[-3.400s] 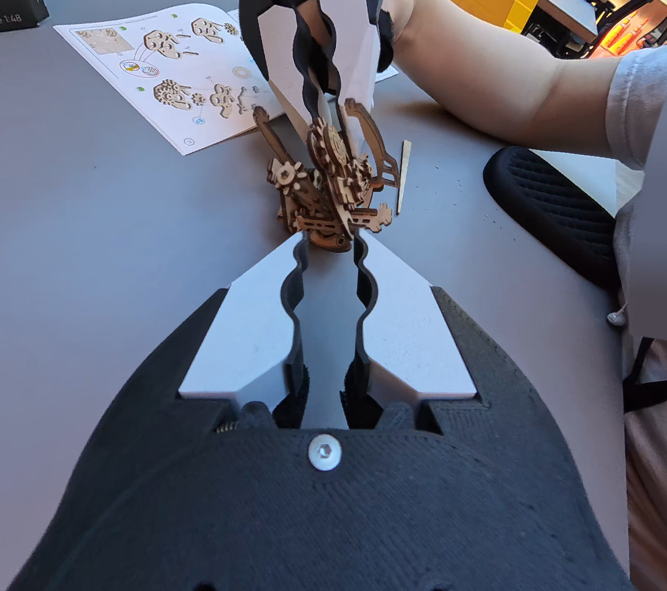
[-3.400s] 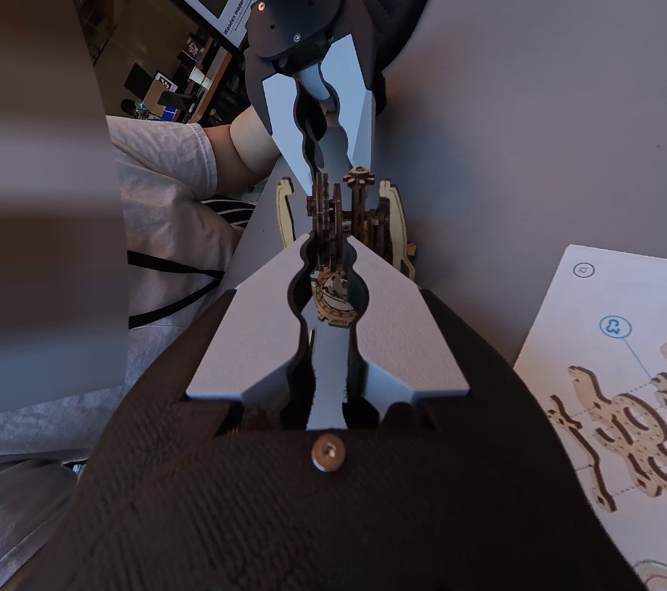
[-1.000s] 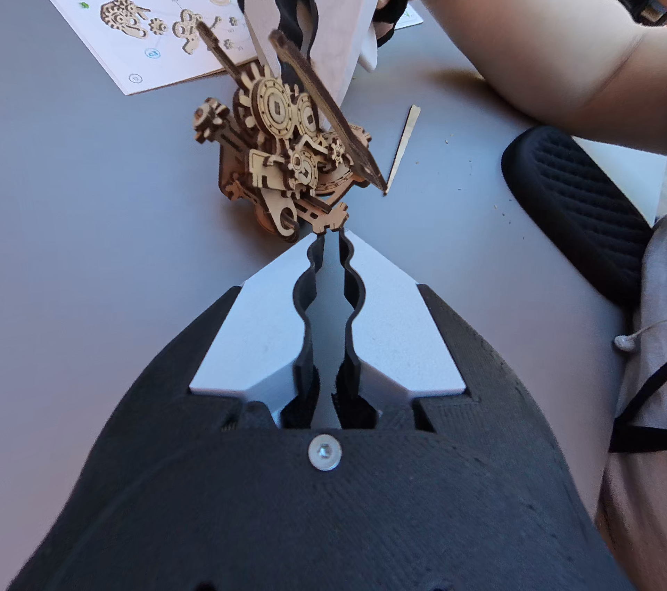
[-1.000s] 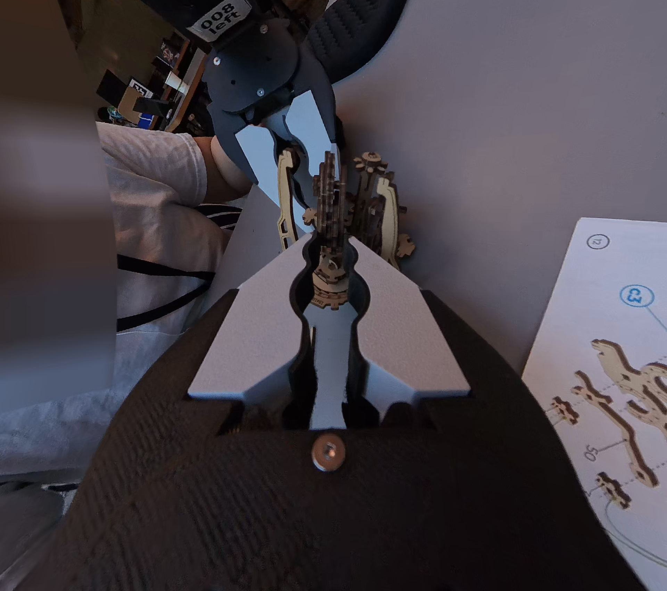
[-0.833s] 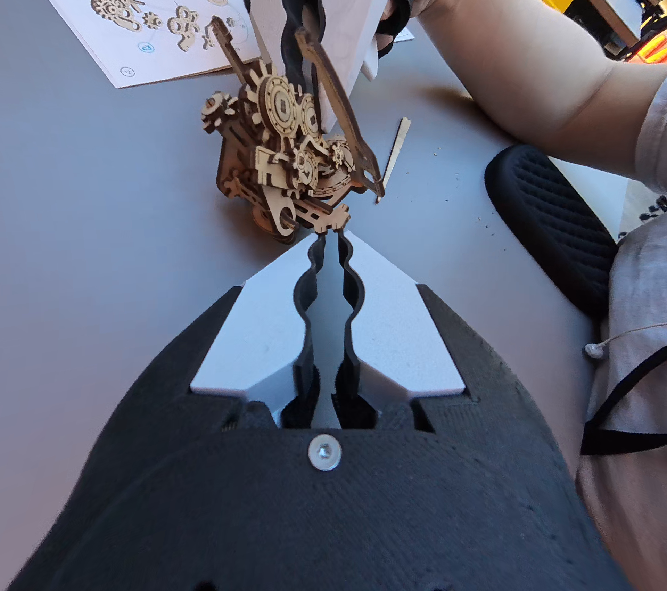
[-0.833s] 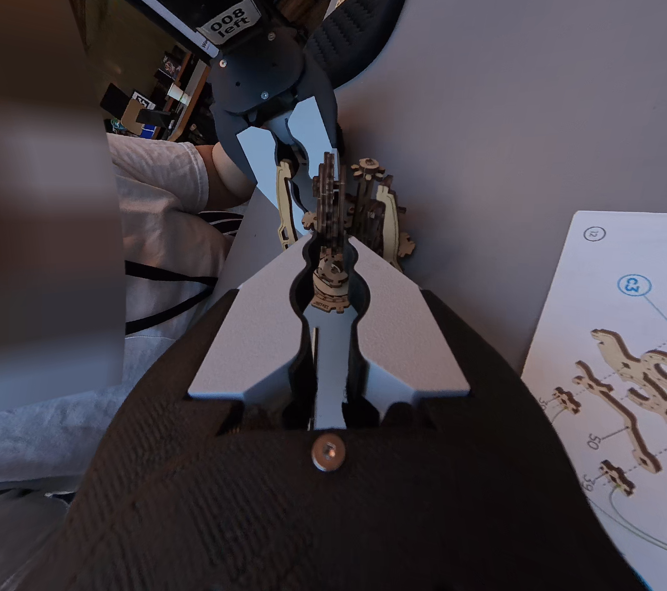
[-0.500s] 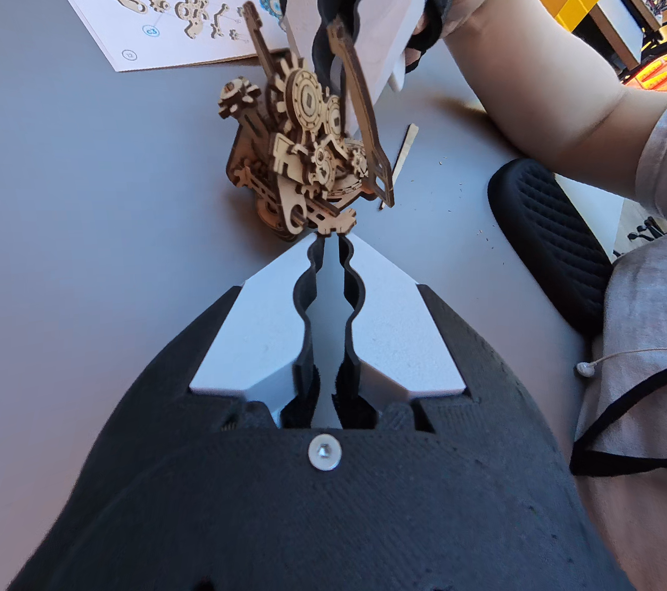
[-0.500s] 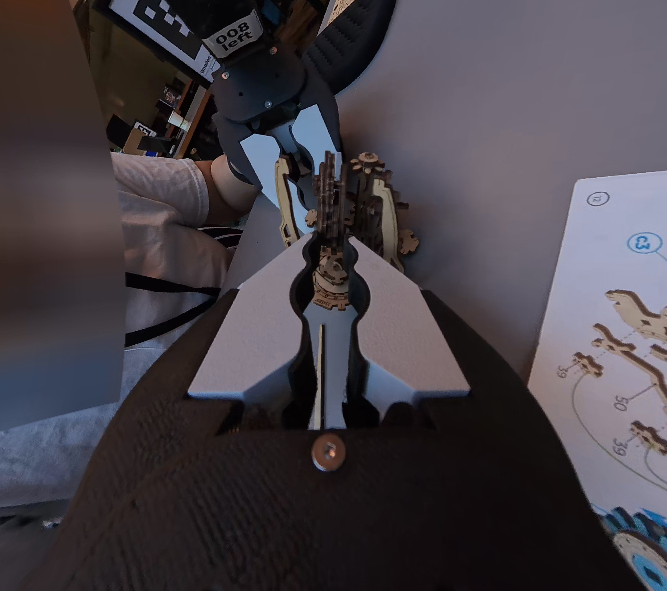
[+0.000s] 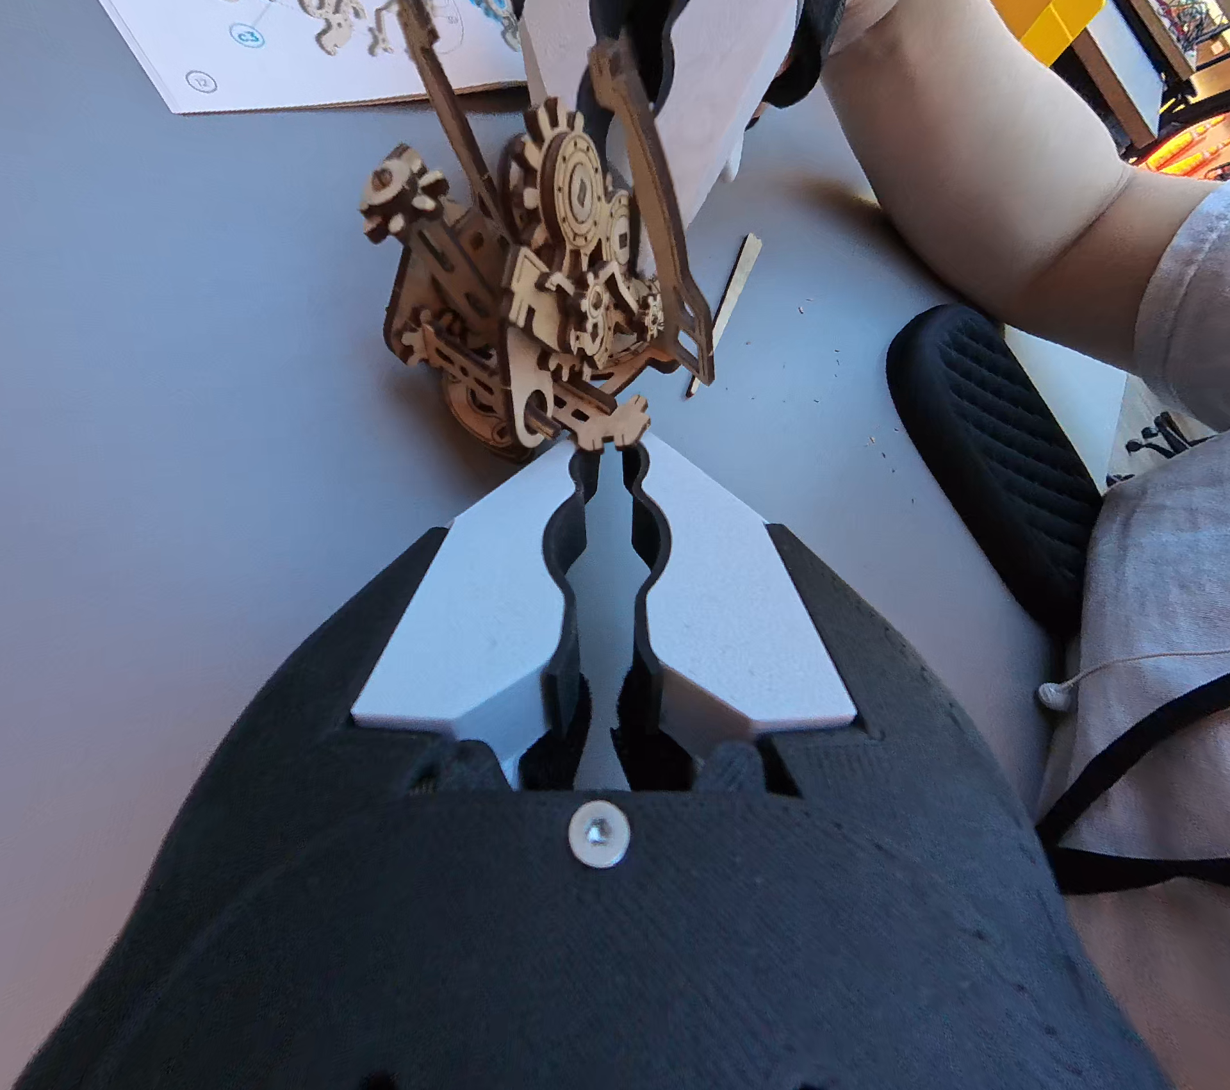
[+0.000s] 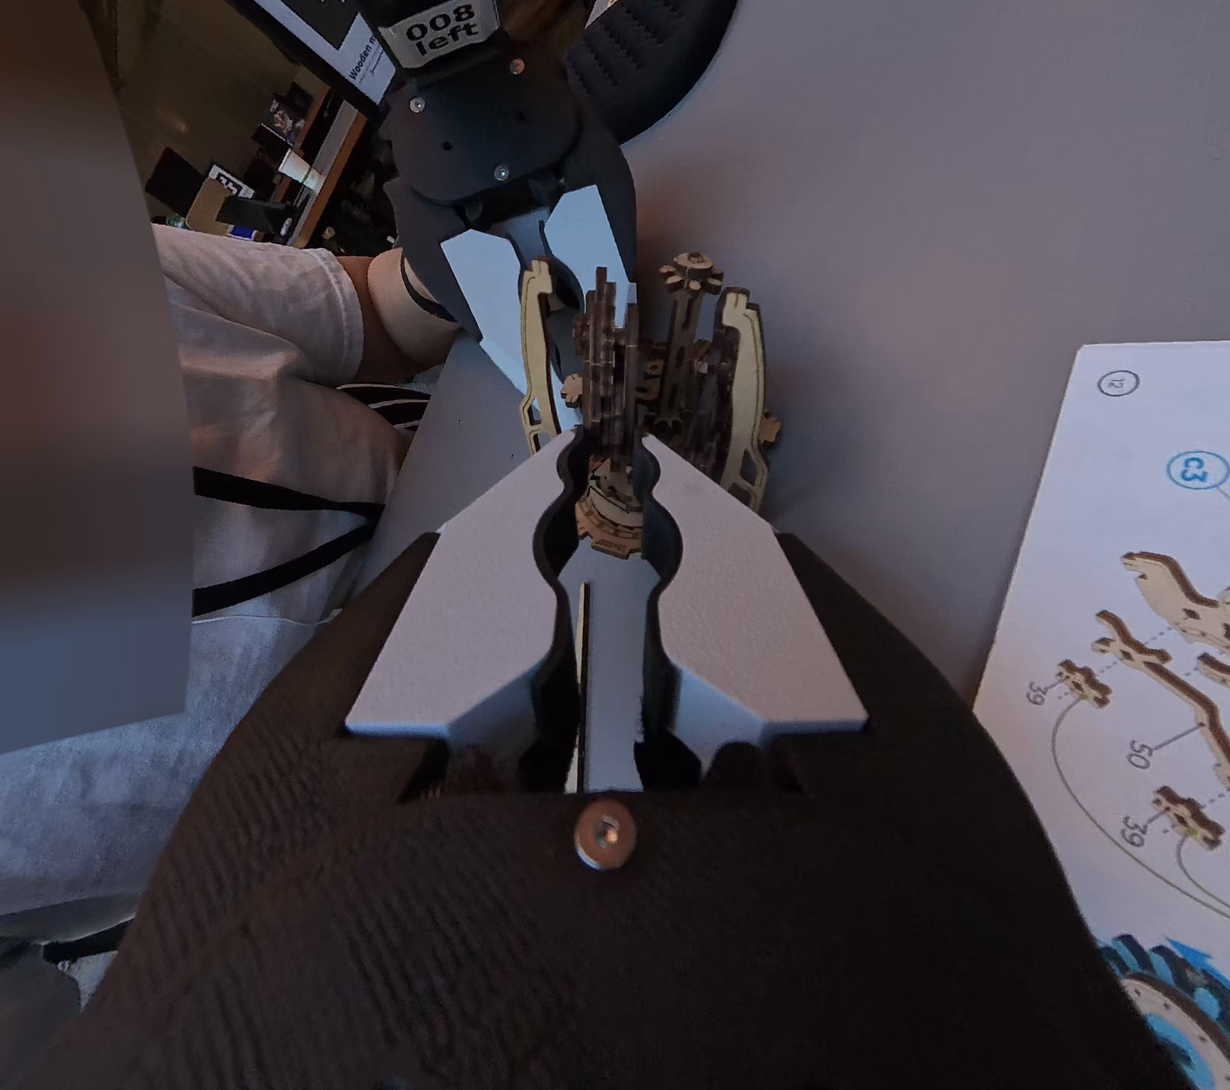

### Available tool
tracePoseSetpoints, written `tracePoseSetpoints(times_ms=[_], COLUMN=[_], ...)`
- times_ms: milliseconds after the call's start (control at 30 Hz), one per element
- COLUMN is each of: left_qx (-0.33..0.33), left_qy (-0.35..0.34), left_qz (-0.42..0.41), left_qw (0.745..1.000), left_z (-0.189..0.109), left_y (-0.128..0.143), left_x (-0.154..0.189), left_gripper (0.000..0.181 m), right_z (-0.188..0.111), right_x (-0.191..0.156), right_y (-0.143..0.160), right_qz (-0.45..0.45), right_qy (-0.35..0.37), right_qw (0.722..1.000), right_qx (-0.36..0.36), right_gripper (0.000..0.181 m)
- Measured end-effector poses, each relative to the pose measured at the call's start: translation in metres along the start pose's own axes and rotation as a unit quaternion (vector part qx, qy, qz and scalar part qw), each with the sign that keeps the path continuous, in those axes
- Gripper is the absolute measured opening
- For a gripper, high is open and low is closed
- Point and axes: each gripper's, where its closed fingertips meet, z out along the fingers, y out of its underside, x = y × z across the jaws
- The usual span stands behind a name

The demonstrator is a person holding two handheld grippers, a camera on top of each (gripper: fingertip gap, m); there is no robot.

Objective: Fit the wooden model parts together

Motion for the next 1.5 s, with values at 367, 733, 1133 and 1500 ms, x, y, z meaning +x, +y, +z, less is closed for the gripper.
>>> tracePoseSetpoints(times_ms=[367,733,1133,1500], left_qx=[-0.004,-0.003,0.000,-0.001], left_qy=[-0.001,0.012,0.016,0.023], left_qz=[0.001,-0.014,-0.025,-0.031], left_qw=[1.000,1.000,1.000,0.999], left_z=[0.0009,0.0007,0.0003,0.0009], left_y=[0.0008,0.0005,-0.0001,-0.0002], left_x=[-0.0004,-0.0005,-0.0018,-0.0012], left_gripper=[0.006,0.005,0.004,0.002], right_z=[0.0064,0.0064,0.0069,0.0075], right_x=[-0.0016,-0.0006,-0.0008,0.0001], right_y=[0.0010,-0.0024,-0.0017,-0.0026], right_qz=[0.001,-0.003,-0.016,-0.036], right_qy=[-0.011,-0.021,-0.017,0.000], right_qw=[1.000,0.999,1.000,0.999], right_qx=[-0.010,0.025,0.020,0.012], right_gripper=[0.010,0.010,0.010,0.010])
